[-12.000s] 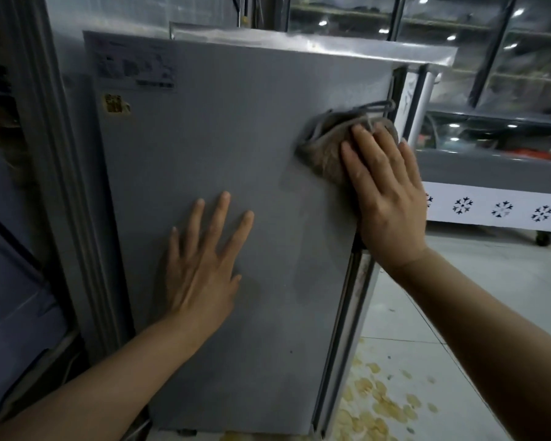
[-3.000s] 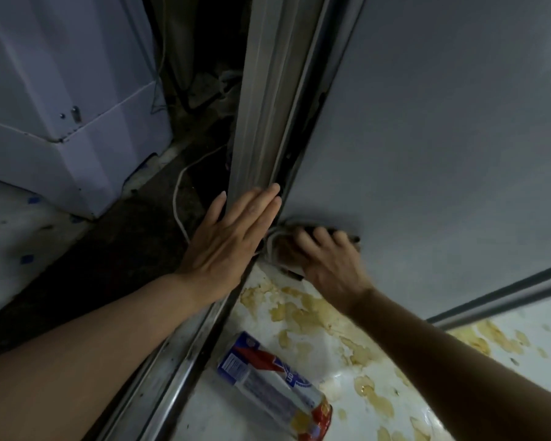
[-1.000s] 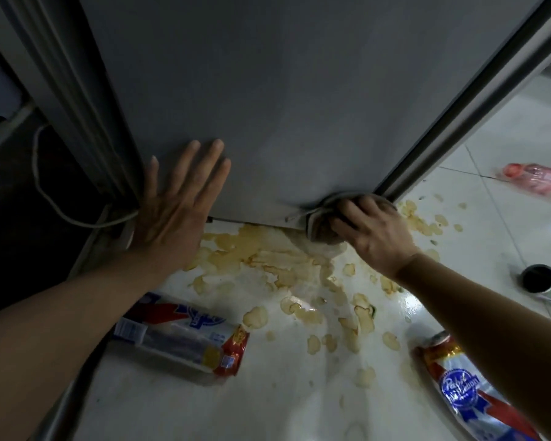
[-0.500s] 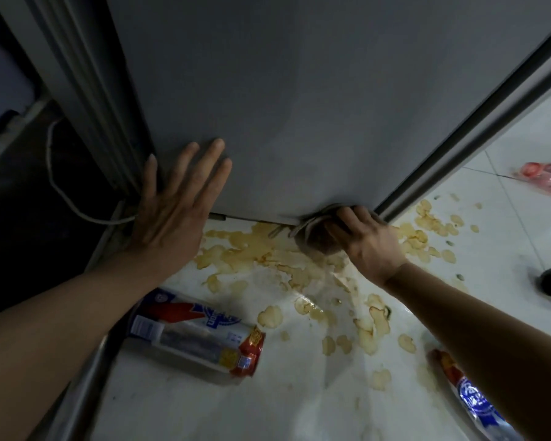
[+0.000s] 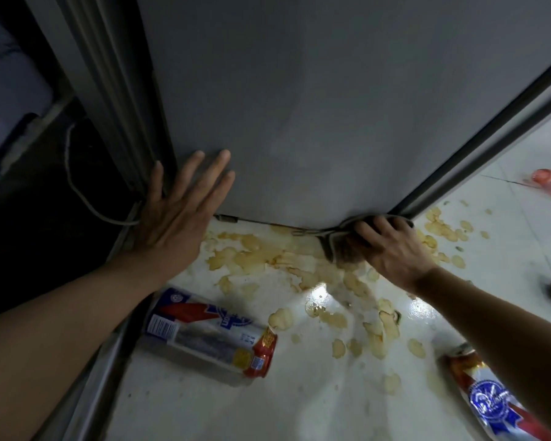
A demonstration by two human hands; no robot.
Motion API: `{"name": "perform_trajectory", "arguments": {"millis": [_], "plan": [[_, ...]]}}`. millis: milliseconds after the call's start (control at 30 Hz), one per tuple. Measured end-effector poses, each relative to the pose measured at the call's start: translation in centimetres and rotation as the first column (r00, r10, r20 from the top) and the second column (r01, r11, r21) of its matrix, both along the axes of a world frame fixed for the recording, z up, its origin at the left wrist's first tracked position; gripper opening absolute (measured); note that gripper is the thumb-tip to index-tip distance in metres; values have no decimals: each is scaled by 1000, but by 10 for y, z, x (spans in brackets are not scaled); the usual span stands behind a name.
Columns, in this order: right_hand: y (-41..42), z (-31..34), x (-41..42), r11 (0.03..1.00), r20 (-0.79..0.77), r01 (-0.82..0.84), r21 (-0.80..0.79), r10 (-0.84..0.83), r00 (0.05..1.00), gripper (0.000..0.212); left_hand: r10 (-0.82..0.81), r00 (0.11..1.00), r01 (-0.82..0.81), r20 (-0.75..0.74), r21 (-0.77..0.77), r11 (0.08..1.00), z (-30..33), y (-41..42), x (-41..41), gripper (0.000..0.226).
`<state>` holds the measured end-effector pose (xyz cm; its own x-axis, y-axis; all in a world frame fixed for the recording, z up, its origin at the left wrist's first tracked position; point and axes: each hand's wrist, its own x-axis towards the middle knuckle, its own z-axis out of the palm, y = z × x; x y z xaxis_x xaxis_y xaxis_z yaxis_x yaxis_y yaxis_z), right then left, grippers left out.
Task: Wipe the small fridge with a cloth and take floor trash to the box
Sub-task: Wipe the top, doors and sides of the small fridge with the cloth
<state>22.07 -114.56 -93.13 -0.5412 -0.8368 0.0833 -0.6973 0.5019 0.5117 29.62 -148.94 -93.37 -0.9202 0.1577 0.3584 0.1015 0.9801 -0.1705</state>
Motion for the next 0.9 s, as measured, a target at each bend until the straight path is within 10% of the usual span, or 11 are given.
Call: {"name": "perform_trajectory", "arguments": {"millis": [900], "plan": [[-181, -12, 5, 978, -91, -206, 5, 206, 974, 42, 81, 993, -80, 88, -18, 997, 7, -49, 24, 85]]}}
